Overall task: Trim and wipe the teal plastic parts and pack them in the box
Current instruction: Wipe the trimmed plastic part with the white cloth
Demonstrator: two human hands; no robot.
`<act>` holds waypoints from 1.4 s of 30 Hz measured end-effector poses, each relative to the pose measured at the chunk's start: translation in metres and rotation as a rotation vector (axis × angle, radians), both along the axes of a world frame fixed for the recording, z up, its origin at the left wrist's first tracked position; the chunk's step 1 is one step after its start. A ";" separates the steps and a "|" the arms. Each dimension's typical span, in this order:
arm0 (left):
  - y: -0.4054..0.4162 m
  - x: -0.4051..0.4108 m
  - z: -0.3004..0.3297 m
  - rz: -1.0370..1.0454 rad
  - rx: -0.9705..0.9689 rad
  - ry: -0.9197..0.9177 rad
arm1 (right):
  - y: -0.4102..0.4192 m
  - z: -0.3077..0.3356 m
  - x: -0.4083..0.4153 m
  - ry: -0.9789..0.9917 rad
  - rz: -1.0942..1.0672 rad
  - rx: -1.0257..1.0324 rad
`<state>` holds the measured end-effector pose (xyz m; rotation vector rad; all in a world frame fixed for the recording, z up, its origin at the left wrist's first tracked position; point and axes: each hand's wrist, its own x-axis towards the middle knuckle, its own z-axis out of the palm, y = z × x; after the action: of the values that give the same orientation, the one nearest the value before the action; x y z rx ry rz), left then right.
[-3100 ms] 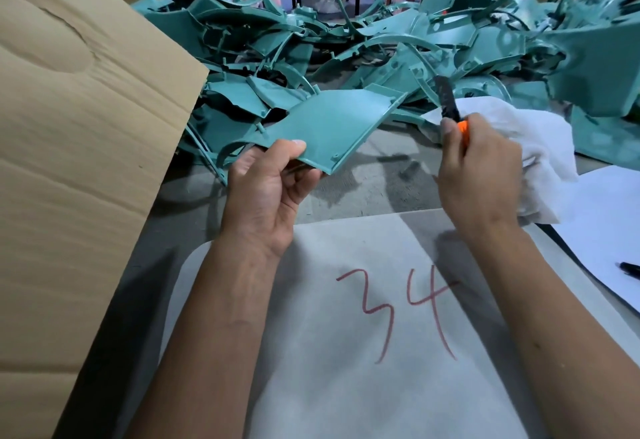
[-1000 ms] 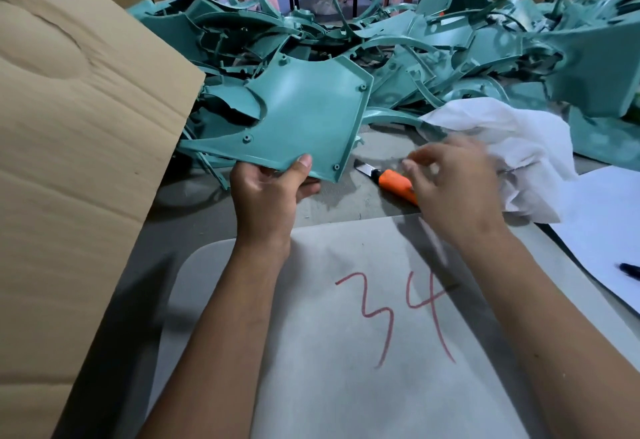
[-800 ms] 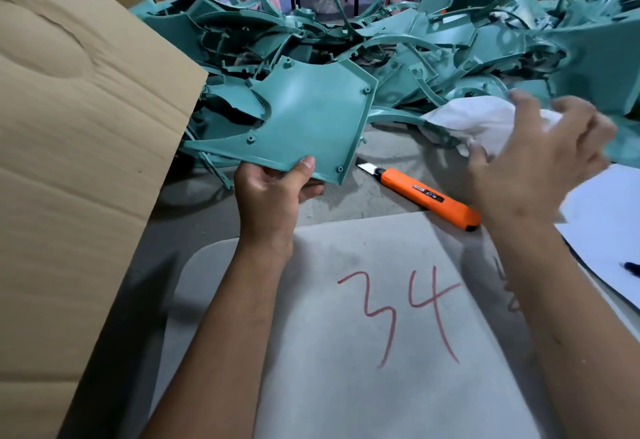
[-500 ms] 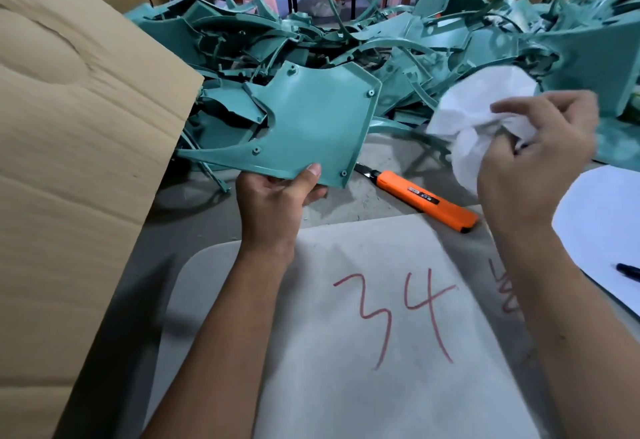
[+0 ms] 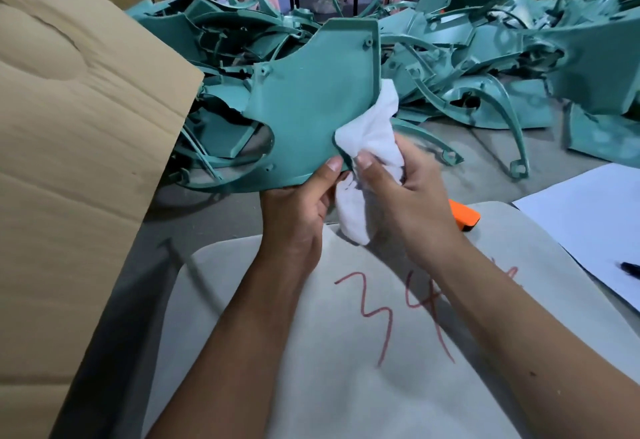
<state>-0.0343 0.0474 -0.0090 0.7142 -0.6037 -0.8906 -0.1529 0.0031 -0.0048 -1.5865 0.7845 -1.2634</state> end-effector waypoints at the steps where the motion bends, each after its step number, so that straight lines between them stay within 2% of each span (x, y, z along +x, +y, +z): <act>1: 0.000 -0.002 0.000 0.006 0.008 0.002 | 0.001 0.000 0.001 0.015 0.004 -0.011; 4: 0.001 0.003 0.003 0.034 0.070 -0.051 | 0.001 0.000 0.000 0.077 -0.032 -0.034; 7: 0.001 0.014 0.006 0.028 0.114 -0.219 | 0.000 0.002 -0.008 0.095 -0.010 0.001; 11: 0.003 0.022 0.002 -0.063 0.074 -0.431 | -0.005 0.004 -0.017 0.001 -0.035 0.103; 16: 0.005 0.028 0.000 -0.032 0.038 -0.766 | -0.021 0.012 -0.032 -0.157 -0.175 0.220; 21: 0.001 0.030 0.003 -0.069 0.007 -0.819 | -0.023 0.012 -0.034 -0.236 -0.225 0.153; 24: 0.005 0.043 0.005 -0.148 0.034 -0.748 | -0.023 0.014 -0.033 -0.331 -0.260 0.131; 27: 0.011 0.055 0.000 -0.239 0.130 -0.666 | -0.035 0.021 -0.050 -0.453 -0.451 0.174; 29: 0.011 0.054 0.000 -0.210 0.126 -0.649 | -0.039 0.018 -0.056 -0.327 -0.460 0.107; 32: 0.006 0.043 0.000 -0.160 0.110 -0.545 | -0.035 0.006 -0.046 -0.048 -0.185 0.021; 34: 0.002 0.038 -0.005 -0.092 0.152 -0.457 | -0.034 0.004 -0.039 0.095 -0.084 -0.039; 39: -0.009 0.017 -0.009 0.110 0.171 -0.201 | -0.033 0.001 -0.035 0.251 -0.241 -0.227; 42: -0.006 0.007 -0.005 0.177 0.141 -0.224 | -0.029 -0.001 -0.032 0.339 -0.334 -0.326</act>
<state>-0.0273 0.0409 -0.0140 0.9881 -0.6685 -0.6989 -0.1852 -0.0255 -0.0062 -2.0287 1.1375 -1.4318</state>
